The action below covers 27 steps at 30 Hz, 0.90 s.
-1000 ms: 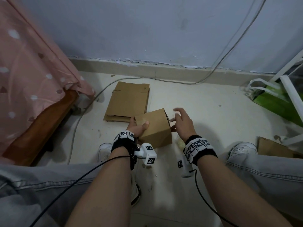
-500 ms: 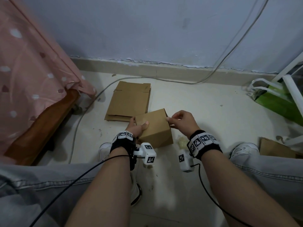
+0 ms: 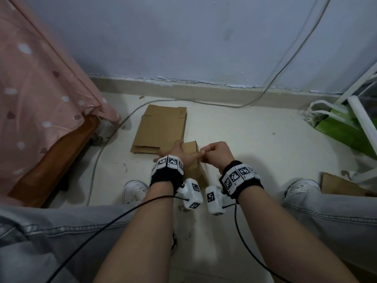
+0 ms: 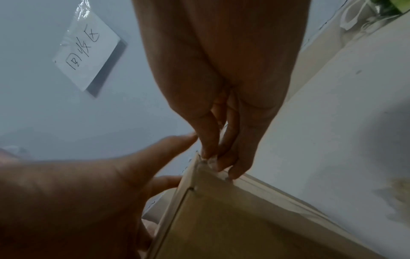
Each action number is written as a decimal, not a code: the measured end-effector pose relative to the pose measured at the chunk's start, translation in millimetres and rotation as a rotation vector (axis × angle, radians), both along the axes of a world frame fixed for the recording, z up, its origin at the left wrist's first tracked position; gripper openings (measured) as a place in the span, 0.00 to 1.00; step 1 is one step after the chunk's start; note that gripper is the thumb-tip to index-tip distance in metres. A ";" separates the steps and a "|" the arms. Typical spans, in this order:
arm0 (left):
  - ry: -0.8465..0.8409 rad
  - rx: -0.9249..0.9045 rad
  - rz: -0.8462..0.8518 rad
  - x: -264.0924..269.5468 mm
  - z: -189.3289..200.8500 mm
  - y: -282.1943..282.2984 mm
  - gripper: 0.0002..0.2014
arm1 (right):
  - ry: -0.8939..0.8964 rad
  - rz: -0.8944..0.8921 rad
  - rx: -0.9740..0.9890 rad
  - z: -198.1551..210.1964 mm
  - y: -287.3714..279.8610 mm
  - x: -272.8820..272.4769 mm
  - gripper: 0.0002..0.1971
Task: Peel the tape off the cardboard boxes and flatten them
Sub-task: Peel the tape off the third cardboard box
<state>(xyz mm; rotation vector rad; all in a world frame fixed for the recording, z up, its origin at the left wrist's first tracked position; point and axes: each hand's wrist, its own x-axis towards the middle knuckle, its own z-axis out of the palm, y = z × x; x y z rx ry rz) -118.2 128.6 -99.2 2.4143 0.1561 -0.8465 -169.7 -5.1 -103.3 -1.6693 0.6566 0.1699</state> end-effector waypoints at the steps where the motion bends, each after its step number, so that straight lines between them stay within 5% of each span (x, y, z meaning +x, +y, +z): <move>1: -0.013 0.057 0.006 -0.5 -7.8 0.1 0.63 | 0.004 -0.001 0.008 -1.2 0.8 -1.2 0.11; 5: -0.031 0.146 0.002 -8.5 3.3 1.9 0.62 | 0.016 -0.036 0.071 -7.0 1.5 -1.2 0.11; 10: -0.072 0.138 0.059 -8.5 5.8 7.3 0.45 | 0.029 -0.089 0.225 -11.1 9.8 -2.8 0.11; 16: -0.075 0.134 0.063 3.5 -10.3 23.0 0.48 | 0.107 -0.126 0.301 -13.8 9.2 -0.4 0.03; 20: -0.058 0.084 0.061 8.3 -10.7 35.2 0.49 | 0.181 -0.138 0.331 -23.2 7.6 -7.0 0.09; 27: -0.092 -0.078 0.176 13.9 -13.7 63.4 0.44 | 0.190 -0.307 0.483 -27.4 -14.1 -14.2 0.06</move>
